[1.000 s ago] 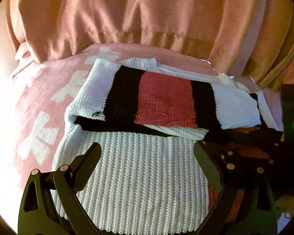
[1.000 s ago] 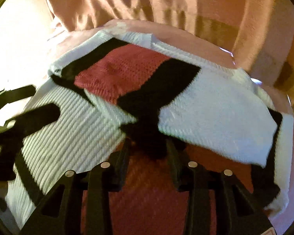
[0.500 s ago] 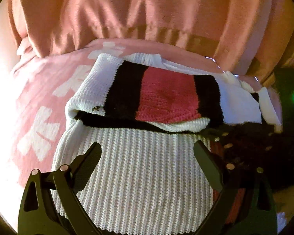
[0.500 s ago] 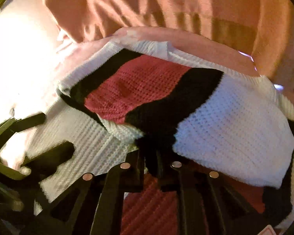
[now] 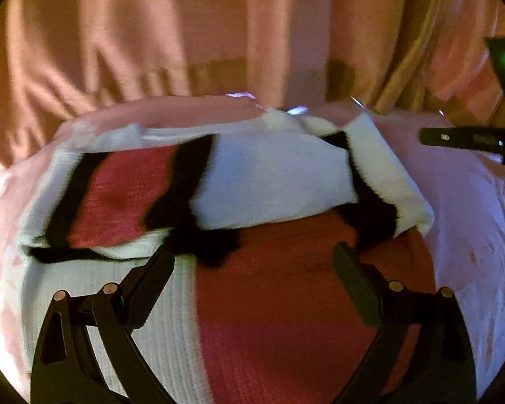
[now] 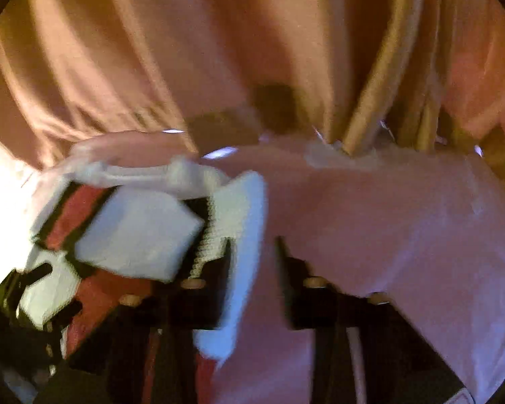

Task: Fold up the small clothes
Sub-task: 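Grasp the white folded fabric with the right tool and fold it over again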

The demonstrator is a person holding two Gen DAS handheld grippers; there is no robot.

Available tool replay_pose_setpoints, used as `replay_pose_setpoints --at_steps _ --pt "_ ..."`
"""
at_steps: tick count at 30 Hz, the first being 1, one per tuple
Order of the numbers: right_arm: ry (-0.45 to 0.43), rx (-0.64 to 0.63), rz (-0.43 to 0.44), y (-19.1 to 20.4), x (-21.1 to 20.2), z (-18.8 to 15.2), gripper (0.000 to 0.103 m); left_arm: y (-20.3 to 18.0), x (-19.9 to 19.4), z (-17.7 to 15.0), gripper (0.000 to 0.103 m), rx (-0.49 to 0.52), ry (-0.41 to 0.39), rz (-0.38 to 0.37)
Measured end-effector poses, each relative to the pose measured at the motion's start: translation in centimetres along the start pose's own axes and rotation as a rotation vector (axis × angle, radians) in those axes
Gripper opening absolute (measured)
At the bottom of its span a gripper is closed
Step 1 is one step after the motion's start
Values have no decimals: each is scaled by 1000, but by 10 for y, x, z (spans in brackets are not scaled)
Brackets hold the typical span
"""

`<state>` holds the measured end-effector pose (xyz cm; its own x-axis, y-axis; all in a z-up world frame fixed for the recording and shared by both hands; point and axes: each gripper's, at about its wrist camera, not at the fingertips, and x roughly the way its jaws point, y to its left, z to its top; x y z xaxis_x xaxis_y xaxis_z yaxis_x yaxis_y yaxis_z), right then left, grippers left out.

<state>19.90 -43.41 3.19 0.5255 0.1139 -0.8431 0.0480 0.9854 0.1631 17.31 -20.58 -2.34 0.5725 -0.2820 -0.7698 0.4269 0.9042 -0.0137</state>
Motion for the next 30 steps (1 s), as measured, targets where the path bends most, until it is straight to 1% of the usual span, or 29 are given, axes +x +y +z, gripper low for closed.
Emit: replay_pose_setpoints --at_steps 2,3,4,5,7,8,9,10,11,12,13,14,15,16,17,18,19,20,21,22,23,24,25,26,27,28,29,30 --pt "14 25 4 -6 25 7 16 -11 20 0 92 -17 40 -13" --pt "27 48 25 -8 36 10 26 -14 30 -1 92 -29 64 -11" --pt "44 72 47 -11 48 13 31 -15 36 -3 92 -36 79 -3" --pt "47 84 68 -11 58 15 36 -16 41 -6 93 -32 77 17" --pt "76 82 87 -8 77 19 36 -20 42 -8 94 3 52 43" --pt "79 79 92 -6 80 20 27 -21 43 -9 94 8 48 46" --pt "61 66 110 -1 78 24 14 -20 42 -9 94 10 45 46" --pt "9 54 95 3 67 28 13 -20 43 -9 95 12 44 45" --pt "-43 53 94 4 58 30 9 -21 43 -9 95 13 43 45" --pt "-70 62 80 2 53 31 8 -20 43 -9 96 13 42 44" --pt "-70 65 43 0 55 31 7 -21 43 -10 96 16 38 48" --pt "-6 68 -47 -8 72 27 5 -22 42 -13 97 23 33 52" --pt "41 74 -86 -15 83 25 3 -23 42 -13 97 27 29 57" --pt "52 100 -90 -22 85 20 2 -23 41 -14 97 28 27 61" --pt "22 125 -75 -21 75 19 2 -23 41 -14 97 26 27 62" --pt "-12 133 -61 -18 64 19 5 -23 42 -13 97 25 28 60" --pt "-70 127 -35 -9 47 21 9 -23 43 -11 97 24 28 58" --pt "-96 114 -18 -2 38 23 14 -23 43 -11 97 24 26 57" --pt "-112 89 12 9 33 27 24 -23 43 -11 97 25 23 57" --pt "-109 60 19 18 35 32 31 -23 42 -12 97 27 21 57" --pt "-95 39 -4 23 41 35 44 -23 42 -12 97 27 21 58" --pt "-66 24 -43 26 53 39 50 -25 39 -16 97 27 20 58" --pt "-28 38 -72 24 68 43 50 -26 38 -17 97 28 20 58" --pt "-4 63 -74 20 80 49 52 -25 40 -16 97 29 19 57" --pt "26 95 -52 17 91 51 54 -24 40 -16 97 27 16 56" --pt "52 119 -34 15 103 51 54 -25 40 -17 97 26 13 55" --pt "62 112 -30 16 108 50 39 -25 41 -17 97 26 12 54" --pt "59 97 -5 20 111 49 19 -24 42 -16 97 26 12 52"
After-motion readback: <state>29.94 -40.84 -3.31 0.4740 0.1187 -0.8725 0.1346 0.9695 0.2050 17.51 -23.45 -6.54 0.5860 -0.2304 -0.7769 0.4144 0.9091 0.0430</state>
